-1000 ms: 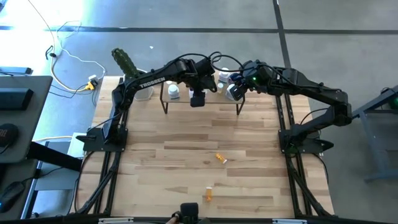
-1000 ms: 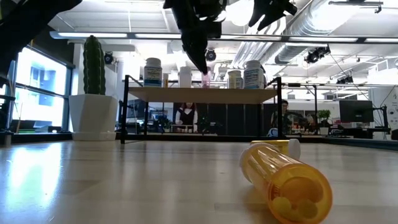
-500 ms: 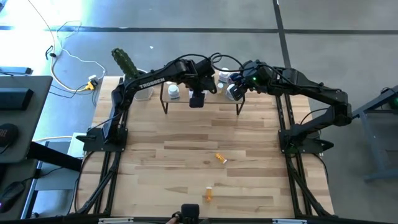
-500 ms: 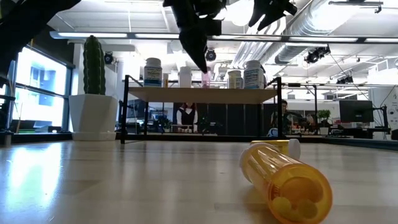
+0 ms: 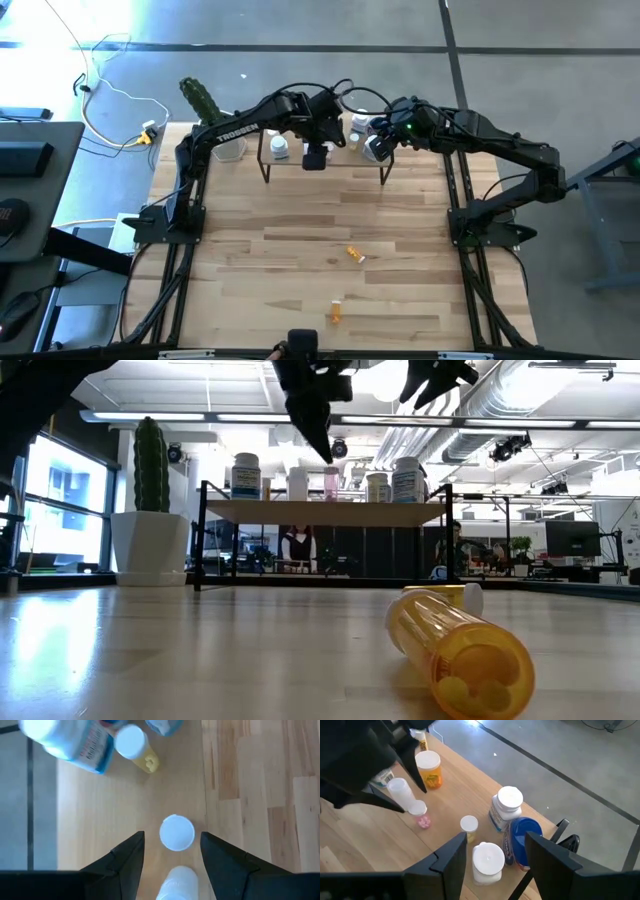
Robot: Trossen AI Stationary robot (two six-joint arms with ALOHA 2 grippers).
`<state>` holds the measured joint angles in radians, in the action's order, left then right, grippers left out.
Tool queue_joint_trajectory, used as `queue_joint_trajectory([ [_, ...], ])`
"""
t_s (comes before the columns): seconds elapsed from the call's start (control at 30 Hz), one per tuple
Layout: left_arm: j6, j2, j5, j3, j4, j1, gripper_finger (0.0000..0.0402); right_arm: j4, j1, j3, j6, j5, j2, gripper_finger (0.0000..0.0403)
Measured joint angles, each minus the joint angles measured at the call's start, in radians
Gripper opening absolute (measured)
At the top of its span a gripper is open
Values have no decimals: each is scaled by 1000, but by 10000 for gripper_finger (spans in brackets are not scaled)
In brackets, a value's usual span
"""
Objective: Pick and place medicine bottles onto shelf by color
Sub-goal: Put the top small orange pill bottle on the shelf
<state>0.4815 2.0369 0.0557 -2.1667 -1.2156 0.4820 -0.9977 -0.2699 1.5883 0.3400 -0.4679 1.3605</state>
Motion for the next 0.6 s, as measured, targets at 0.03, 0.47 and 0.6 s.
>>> queue_joint_trajectory([
  [0.03, -6, -2, 2, -8, 0, 0, 184, 0, 0, 0, 1, 0, 0, 190],
  [0.47, -101, -47, -105, -103, -168, -15, 184, -11, 10, 0, 129, 142, 0, 190],
  [0.6, -139, -82, -222, -103, -197, -35, 184, -21, 40, 0, 172, 166, 0, 190],
])
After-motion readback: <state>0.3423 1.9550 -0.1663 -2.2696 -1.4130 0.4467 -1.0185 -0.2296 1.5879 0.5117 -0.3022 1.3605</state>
